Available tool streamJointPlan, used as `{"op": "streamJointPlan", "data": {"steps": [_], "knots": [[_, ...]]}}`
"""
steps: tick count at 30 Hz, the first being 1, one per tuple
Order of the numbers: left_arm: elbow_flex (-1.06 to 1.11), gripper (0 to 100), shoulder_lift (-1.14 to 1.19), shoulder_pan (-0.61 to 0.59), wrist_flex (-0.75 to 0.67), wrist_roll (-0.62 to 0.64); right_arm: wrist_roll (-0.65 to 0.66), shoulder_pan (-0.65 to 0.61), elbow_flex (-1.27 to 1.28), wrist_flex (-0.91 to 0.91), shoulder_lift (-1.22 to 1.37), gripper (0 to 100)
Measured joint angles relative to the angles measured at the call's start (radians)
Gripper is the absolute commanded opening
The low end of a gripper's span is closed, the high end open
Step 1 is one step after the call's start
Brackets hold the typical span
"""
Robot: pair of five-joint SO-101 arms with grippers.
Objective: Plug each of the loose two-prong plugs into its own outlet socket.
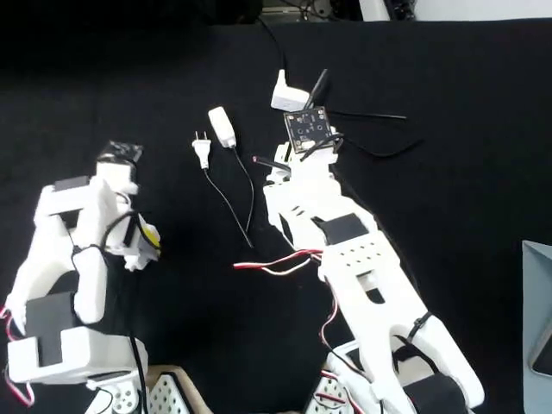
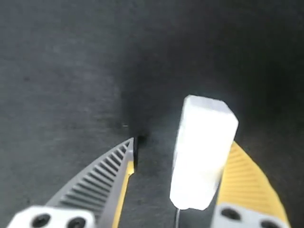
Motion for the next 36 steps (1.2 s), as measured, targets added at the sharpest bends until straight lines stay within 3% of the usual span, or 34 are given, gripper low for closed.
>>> {"op": "streamJointPlan", "data": {"steps": [14, 21, 26, 33, 36], "knots": [[-0.173, 29, 0.005, -0.117, 0.043, 0.000, 0.000, 0.000, 0.000, 0.000, 0.000, 1.1], [-0.213, 29, 0.009, -0.075, 0.150, -0.048, 0.000, 0.000, 0.000, 0.000, 0.000, 1.1], [-0.189, 28, 0.014, -0.046, 0.123, -0.089, 0.000, 0.000, 0.000, 0.000, 0.000, 1.1], [0.000, 6, 0.014, -0.037, -0.110, -0.095, 0.000, 0.000, 0.000, 0.000, 0.000, 1.1], [0.028, 3, 0.011, 0.003, -0.143, -0.092, 0.000, 0.000, 0.000, 0.000, 0.000, 1.1]]}}
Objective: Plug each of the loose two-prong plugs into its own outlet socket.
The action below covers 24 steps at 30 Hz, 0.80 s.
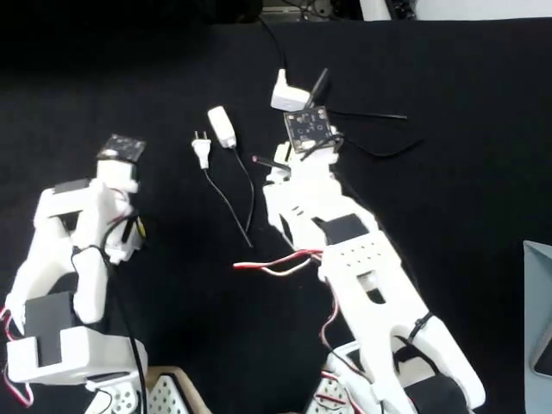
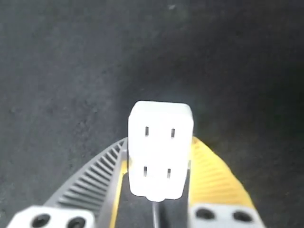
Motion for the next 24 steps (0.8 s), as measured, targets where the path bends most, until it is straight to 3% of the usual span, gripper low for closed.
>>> {"op": "streamJointPlan", "data": {"steps": [11, 14, 17, 24], "knots": [[0.002, 3, -0.002, 0.327, 0.032, 0.025, 0.000, 0.000, 0.000, 0.000, 0.000, 1.1], [-0.002, 11, -0.002, 0.393, 0.037, 0.066, 0.000, 0.000, 0.000, 0.000, 0.000, 1.1], [-0.018, 21, 0.000, 0.436, 0.077, 0.084, 0.000, 0.000, 0.000, 0.000, 0.000, 1.1], [-0.112, 22, -0.037, 0.456, 0.245, 0.146, 0.000, 0.000, 0.000, 0.000, 0.000, 1.1]]}}
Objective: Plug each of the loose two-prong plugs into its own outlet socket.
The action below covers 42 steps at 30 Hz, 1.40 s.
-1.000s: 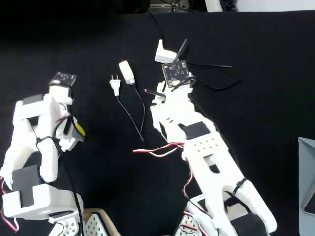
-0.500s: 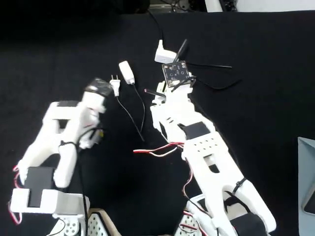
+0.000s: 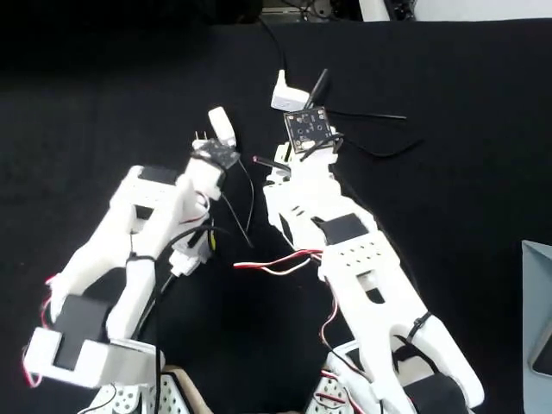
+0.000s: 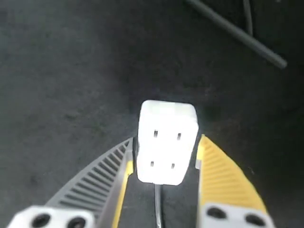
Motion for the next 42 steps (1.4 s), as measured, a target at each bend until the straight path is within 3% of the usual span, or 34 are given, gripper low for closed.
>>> {"op": "streamJointPlan", "data": {"steps": [8, 12, 18, 29, 35, 42], "knots": [[0.000, 22, -0.290, -0.023, 0.084, 0.018, 0.000, 0.000, 0.000, 0.000, 0.000, 1.1], [0.068, 22, -0.434, -0.129, 0.084, 0.020, 0.060, -0.008, 0.000, 0.060, 0.000, 1.1], [0.244, 22, -0.634, -0.322, 0.026, 0.086, 0.141, -0.149, 0.000, 0.203, -0.031, 1.1], [0.626, 22, -0.945, -0.580, -0.152, 0.126, 0.221, -0.344, -0.005, 0.222, -0.037, 1.1], [0.789, 22, -1.056, -0.600, -0.230, 0.126, 0.224, -0.384, -0.126, 0.222, 0.052, 1.1], [0.830, 22, -1.122, -0.592, -0.239, 0.127, 0.224, -0.385, -0.295, 0.222, 0.295, 1.1]]}}
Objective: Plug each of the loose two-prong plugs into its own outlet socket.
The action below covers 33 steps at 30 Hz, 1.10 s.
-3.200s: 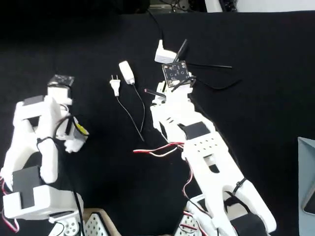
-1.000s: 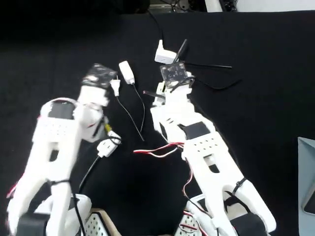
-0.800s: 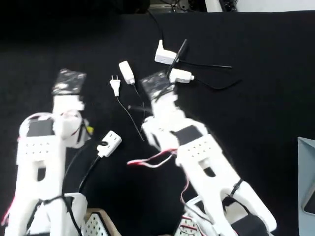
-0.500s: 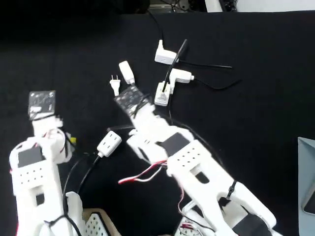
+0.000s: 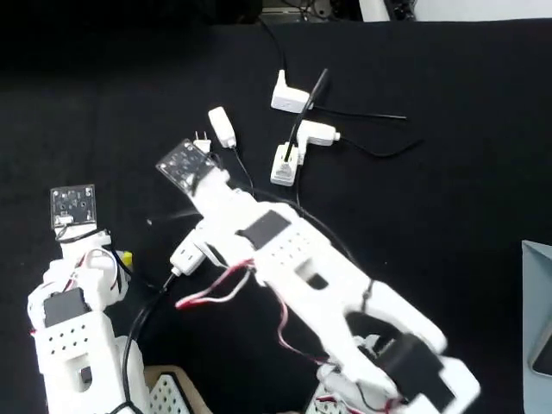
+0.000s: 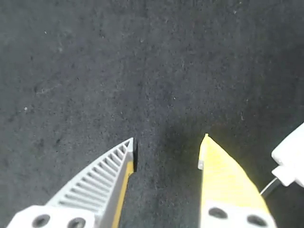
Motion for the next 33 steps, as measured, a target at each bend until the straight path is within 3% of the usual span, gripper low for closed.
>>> {"op": "streamJointPlan", "data": {"steps": [8, 33], "knots": [[0.000, 22, -0.003, 0.000, -0.002, 0.000, 0.000, -0.069, -0.034, -0.003, 0.089, 1.1], [0.000, 22, -0.003, 0.000, -0.002, 0.000, 0.000, -0.025, -0.054, -0.023, 0.135, 1.1]]}}
